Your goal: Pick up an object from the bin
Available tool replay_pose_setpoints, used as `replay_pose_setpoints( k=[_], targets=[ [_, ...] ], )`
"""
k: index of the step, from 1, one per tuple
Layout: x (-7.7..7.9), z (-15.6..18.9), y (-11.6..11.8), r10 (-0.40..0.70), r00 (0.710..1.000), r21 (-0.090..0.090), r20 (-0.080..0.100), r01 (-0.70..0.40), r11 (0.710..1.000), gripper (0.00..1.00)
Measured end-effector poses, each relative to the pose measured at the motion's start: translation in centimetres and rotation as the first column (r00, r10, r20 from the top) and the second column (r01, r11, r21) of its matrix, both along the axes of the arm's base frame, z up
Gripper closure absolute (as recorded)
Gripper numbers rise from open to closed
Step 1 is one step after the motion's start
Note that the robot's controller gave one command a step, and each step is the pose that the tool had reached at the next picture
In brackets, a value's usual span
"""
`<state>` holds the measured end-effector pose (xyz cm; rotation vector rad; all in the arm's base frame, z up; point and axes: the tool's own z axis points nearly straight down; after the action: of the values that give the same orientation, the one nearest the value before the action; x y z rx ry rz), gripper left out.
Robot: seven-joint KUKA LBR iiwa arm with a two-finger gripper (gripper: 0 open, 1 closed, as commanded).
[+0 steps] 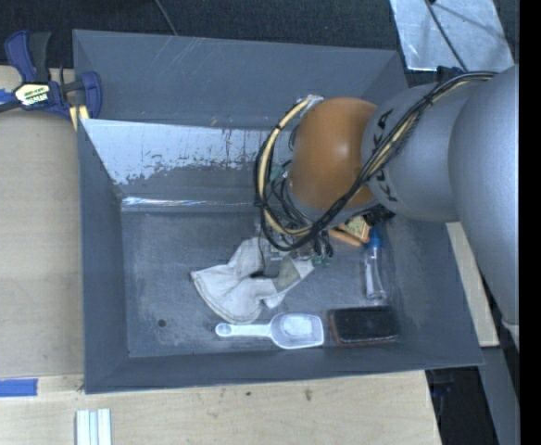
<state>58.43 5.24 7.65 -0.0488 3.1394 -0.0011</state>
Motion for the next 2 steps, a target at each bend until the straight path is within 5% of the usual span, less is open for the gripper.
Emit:
replay_pose_setpoints(
  k=[1,2],
  targets=[
    [-0.03,-0.09,0.02,0.000,1.000,0.001,-0.001,0.000,1.000,0.00],
    [-0.03,-0.03,0.00,0.000,1.000,0.000,-0.001,0.000,1.000,1.00]
  ],
)
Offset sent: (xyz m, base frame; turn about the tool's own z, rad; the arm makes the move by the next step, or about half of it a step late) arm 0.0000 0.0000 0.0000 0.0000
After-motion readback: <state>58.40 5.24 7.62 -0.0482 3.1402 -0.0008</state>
